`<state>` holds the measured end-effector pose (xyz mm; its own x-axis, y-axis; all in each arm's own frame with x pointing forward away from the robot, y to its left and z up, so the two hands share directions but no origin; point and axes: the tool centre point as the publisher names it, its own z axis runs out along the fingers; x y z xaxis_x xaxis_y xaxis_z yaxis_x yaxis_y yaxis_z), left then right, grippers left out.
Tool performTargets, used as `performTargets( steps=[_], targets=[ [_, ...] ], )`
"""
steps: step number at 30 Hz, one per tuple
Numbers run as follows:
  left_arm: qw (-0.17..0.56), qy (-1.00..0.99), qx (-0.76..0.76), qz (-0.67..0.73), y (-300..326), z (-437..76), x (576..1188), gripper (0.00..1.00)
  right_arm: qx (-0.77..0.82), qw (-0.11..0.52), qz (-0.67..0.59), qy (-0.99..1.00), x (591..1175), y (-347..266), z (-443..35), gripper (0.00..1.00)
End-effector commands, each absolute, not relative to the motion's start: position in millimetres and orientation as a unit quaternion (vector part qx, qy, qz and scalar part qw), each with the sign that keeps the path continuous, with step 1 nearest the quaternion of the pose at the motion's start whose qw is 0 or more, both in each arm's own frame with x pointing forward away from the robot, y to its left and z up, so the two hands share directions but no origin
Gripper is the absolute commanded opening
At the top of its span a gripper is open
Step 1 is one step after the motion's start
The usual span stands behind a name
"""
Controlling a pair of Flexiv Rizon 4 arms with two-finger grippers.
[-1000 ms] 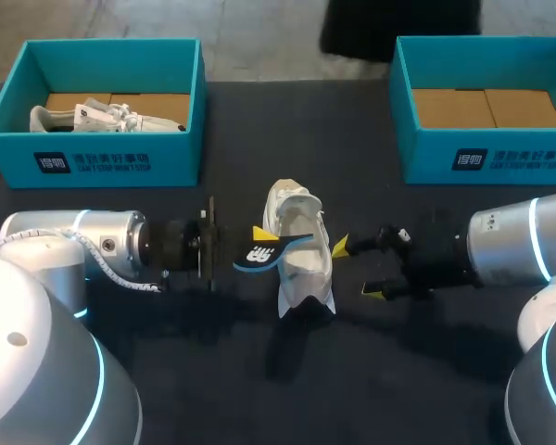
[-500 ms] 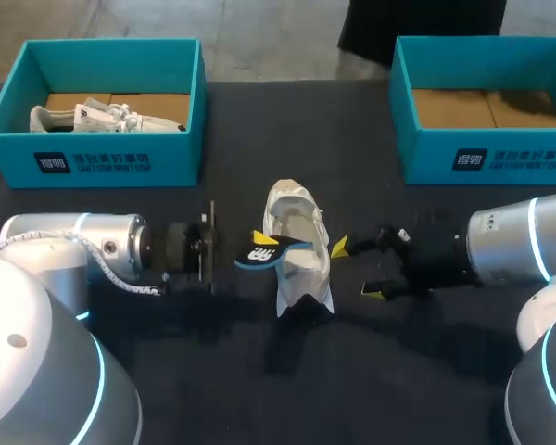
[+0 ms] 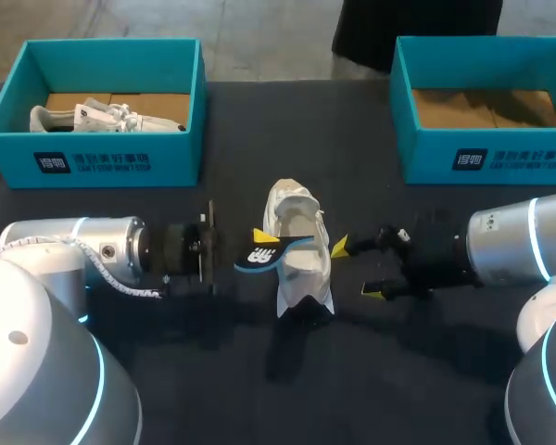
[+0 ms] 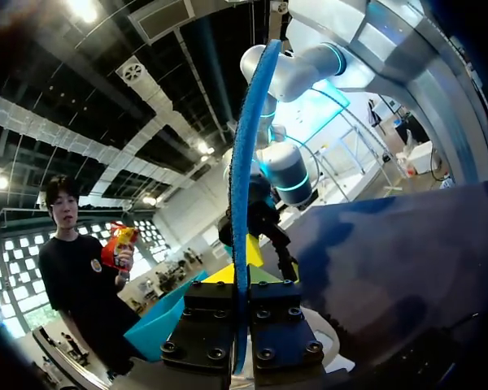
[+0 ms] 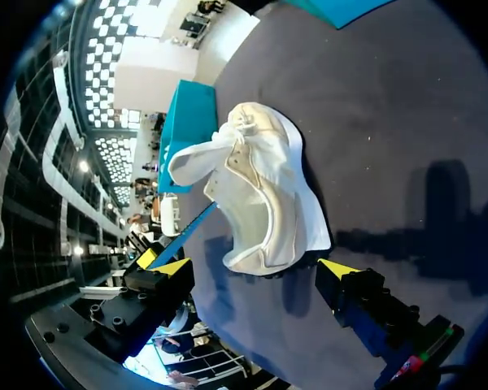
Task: Take the shoe out of the shoebox, open the shoe tongue, remove and reinsert the insole, then place the shoe into the shoebox
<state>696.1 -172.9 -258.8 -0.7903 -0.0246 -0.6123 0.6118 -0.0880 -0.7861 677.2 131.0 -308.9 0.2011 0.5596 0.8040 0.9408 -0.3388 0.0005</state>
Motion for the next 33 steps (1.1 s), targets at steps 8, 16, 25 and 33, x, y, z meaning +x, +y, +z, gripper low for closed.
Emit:
performTargets(
  steps=[8,16,25,33],
  targets=[
    [0.228,0.639,0.223,-0.700,-175.6,-258.3,689.6,0.00,-0.733,0.256,-0.367,-0.513,676.6,133.2,-307.9,1.00],
    [0.220,0.640,0.219,-0.703,-182.5,-262.9,689.5,0.00,-0.733,0.256,-0.367,-0.513,676.6,133.2,-307.9,1.00],
    [0.214,0.639,0.219,-0.706,-189.7,-267.2,693.0,0.00,-0.733,0.256,-0.367,-0.513,676.6,133.2,-307.9,1.00],
    [0.207,0.641,0.218,-0.706,-193.7,-274.3,696.7,0.00,-0.733,0.256,-0.367,-0.513,676.6,133.2,-307.9,1.00]
  ],
)
